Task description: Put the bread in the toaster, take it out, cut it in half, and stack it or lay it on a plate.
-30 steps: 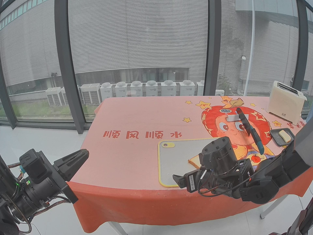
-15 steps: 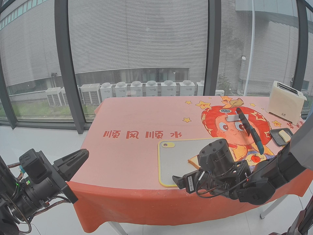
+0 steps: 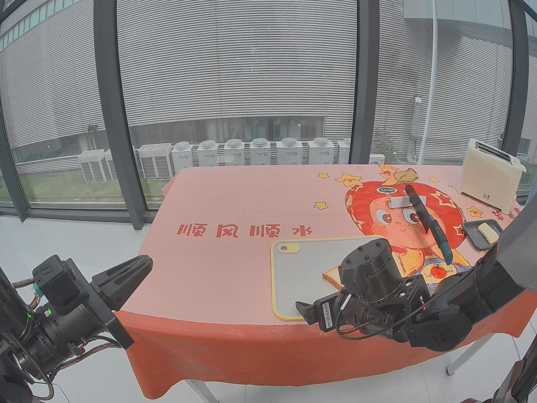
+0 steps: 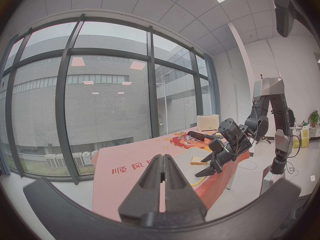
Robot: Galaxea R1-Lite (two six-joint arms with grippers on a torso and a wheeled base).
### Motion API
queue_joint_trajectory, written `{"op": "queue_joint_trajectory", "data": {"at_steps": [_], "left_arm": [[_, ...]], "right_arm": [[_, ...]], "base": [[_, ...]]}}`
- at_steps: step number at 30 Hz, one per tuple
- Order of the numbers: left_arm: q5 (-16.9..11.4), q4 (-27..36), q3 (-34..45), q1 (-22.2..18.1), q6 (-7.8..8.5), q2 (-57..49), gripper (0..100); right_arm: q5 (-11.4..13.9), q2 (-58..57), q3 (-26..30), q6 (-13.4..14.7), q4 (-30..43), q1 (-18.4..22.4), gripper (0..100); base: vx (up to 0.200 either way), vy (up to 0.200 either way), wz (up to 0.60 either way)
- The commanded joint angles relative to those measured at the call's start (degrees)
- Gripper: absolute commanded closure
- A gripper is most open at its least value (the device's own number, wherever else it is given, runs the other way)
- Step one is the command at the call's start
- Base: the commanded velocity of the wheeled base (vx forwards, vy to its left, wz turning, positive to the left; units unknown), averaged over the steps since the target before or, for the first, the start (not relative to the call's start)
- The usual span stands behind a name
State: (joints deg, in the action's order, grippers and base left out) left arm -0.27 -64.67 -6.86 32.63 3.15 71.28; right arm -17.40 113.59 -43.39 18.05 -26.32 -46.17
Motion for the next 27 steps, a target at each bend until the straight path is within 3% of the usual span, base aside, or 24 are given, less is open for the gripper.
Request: {"op": "queue_joint_trajectory", "data": {"at_steps": [1,16,21,27], "left_arm": [[0.0,-0.02,-0.08,0.06,0.02,0.0,100],[0.0,-0.02,-0.08,0.06,0.02,0.0,100],[0.0,-0.02,-0.08,0.06,0.02,0.0,100],[0.0,-0.02,-0.08,0.06,0.02,0.0,100]], "right_arm": [[0.08,0.23,0.06,-0.04,0.22,-0.06,100],[-0.18,-0.56,-0.38,-0.21,0.13,0.37,100],[-2.82,-0.65,-0.56,-1.97,0.13,0.46,100],[-2.91,-0.65,-0.56,-2.94,0.22,0.37,100]], "base": [[0.0,0.0,0.0],[0.0,0.0,0.0],[0.0,0.0,0.0],[0.0,0.0,0.0]]}}
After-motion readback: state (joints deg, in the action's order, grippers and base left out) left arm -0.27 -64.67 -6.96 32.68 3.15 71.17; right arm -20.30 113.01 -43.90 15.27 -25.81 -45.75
